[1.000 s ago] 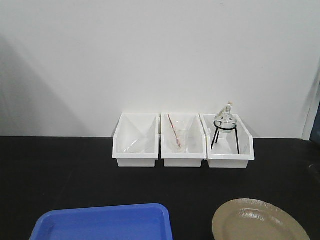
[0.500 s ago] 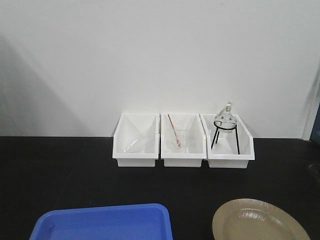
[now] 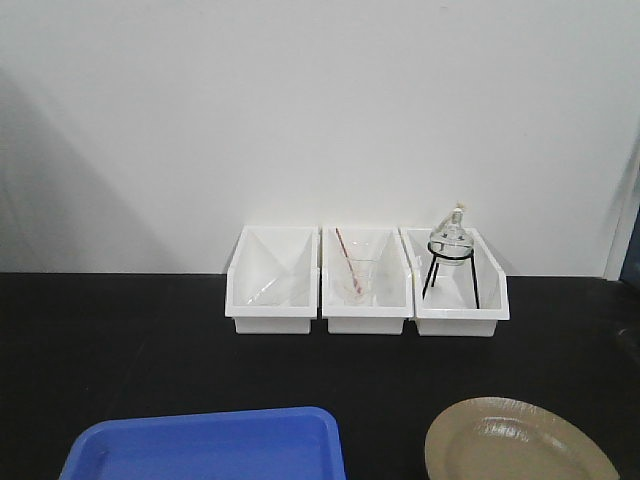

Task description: Place disk in tray to left cabinet

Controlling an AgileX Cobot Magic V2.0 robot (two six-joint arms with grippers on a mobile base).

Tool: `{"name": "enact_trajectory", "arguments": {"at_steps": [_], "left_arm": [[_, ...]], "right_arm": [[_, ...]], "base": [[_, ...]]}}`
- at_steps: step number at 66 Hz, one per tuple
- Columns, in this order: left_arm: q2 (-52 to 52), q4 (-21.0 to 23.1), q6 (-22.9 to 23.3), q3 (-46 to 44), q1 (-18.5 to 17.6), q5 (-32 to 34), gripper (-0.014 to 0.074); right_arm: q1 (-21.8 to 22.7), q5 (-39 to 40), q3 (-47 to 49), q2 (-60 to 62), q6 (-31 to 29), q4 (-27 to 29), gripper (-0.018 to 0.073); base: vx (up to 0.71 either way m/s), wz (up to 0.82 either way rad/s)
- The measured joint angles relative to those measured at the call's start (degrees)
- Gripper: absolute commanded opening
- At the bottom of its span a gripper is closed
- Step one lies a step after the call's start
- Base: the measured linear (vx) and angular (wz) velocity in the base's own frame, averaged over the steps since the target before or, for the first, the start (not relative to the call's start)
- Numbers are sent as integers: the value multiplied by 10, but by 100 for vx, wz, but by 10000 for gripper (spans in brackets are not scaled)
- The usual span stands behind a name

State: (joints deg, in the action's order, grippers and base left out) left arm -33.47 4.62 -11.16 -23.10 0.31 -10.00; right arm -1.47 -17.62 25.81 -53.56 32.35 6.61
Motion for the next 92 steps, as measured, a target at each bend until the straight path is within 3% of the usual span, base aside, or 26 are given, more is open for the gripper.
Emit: {"name": "enact_trajectory", "arguments": {"at_steps": [8, 30, 71, 82, 92], "left_arm": [[0, 0, 0, 0, 0, 0, 440], [0, 0, 0, 0, 0, 0, 440], [0, 0, 0, 0, 0, 0, 440], [0, 0, 0, 0, 0, 0, 440], [0, 0, 0, 0, 0, 0, 440]], "right_arm": [[0, 4, 0, -57, 25, 57, 425], [0, 86, 3, -182, 31, 113, 425], [0, 233, 6, -354, 80, 123, 419], [0, 259, 9, -370, 82, 123, 361], [0, 280, 9, -375, 82, 110, 244]], "base": [[0, 0], [0, 0], [0, 0], [0, 0], [0, 0]]}}
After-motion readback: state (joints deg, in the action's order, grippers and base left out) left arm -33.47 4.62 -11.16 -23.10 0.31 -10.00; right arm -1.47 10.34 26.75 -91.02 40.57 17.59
